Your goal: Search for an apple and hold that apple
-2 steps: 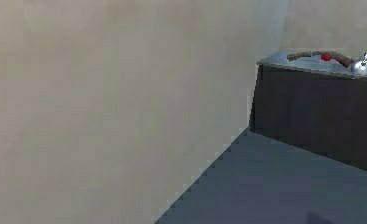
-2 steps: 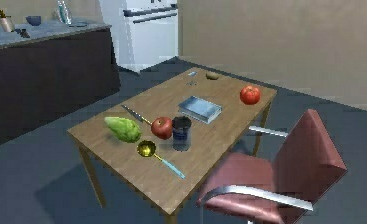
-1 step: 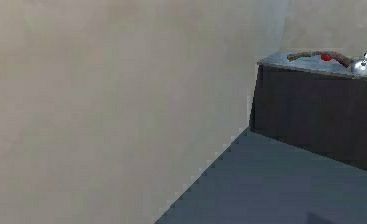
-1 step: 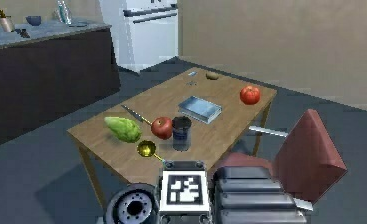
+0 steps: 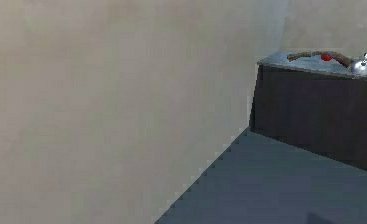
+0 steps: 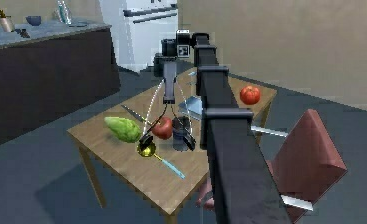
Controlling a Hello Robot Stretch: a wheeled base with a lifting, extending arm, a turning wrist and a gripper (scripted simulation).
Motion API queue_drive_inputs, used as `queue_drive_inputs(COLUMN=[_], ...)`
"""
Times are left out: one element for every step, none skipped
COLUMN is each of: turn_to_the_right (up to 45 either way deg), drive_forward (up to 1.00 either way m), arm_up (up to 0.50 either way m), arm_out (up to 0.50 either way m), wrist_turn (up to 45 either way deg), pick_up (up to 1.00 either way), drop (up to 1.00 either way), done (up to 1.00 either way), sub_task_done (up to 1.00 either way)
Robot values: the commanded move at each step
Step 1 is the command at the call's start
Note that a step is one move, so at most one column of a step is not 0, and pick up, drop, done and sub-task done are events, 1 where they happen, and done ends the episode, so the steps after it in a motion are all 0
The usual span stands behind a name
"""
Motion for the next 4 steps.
queue_drive_inputs(turn_to_the_right=[0.0,0.0,0.0,0.0], drive_forward=[0.00,0.00,0.00,0.00], arm_up=[0.00,0.00,0.00,0.00], arm_out=[0.00,0.00,0.00,0.00], wrist_turn=[45.0,45.0,45.0,24.0], pick_up=[0.00,0.00,0.00,0.00], drop=[0.00,0.00,0.00,0.00], done=[0.00,0.00,0.00,0.00], sub_task_done=[0.00,0.00,0.00,0.00])
